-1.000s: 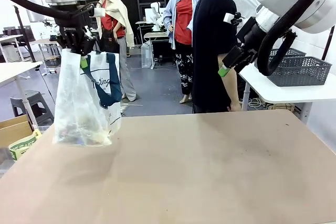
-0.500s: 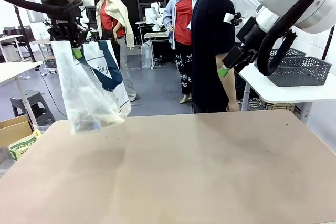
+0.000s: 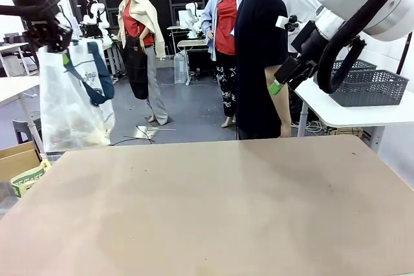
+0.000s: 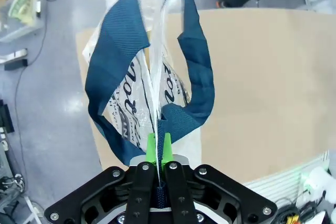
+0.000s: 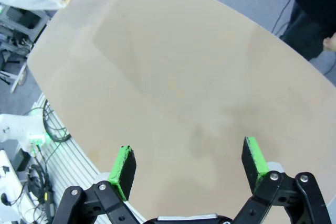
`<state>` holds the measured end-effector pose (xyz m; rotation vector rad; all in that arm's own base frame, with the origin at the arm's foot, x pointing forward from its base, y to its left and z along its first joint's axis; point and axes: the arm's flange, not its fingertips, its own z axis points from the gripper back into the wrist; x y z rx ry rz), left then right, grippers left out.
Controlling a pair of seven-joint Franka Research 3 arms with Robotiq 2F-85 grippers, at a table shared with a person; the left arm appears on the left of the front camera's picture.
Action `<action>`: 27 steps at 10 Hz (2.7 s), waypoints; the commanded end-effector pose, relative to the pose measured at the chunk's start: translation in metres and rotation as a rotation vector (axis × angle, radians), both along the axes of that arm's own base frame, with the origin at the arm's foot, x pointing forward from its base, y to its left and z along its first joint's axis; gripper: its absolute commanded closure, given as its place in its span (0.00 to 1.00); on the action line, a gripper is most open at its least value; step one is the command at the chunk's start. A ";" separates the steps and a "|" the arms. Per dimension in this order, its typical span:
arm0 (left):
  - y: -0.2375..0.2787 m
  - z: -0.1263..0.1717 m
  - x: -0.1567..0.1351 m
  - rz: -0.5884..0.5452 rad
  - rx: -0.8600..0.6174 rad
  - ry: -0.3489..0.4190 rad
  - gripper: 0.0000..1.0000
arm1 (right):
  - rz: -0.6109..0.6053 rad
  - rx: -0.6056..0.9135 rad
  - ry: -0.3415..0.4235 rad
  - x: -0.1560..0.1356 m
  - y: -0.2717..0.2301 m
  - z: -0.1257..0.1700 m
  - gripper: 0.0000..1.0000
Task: Transfer purchased items from the store into the shopping bag.
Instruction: Move the Reusable shopping bag to the right side of the table.
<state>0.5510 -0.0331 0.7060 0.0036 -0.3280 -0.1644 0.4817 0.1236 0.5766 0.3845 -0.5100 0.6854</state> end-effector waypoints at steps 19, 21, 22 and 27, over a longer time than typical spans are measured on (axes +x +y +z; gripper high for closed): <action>0.114 -0.151 -0.064 0.054 -0.160 0.074 1.00 | 0.021 -0.008 -0.001 0.000 -0.001 0.000 0.00; 0.114 -0.151 -0.064 0.054 -0.160 0.074 1.00 | 0.021 -0.008 -0.001 0.000 -0.001 0.000 0.00; 0.114 -0.151 -0.064 0.054 -0.160 0.074 1.00 | 0.021 -0.008 -0.001 0.000 -0.001 0.000 0.00; 0.114 -0.146 -0.065 0.093 -0.154 0.083 0.21 | 0.021 -0.008 -0.001 0.000 -0.001 0.000 0.00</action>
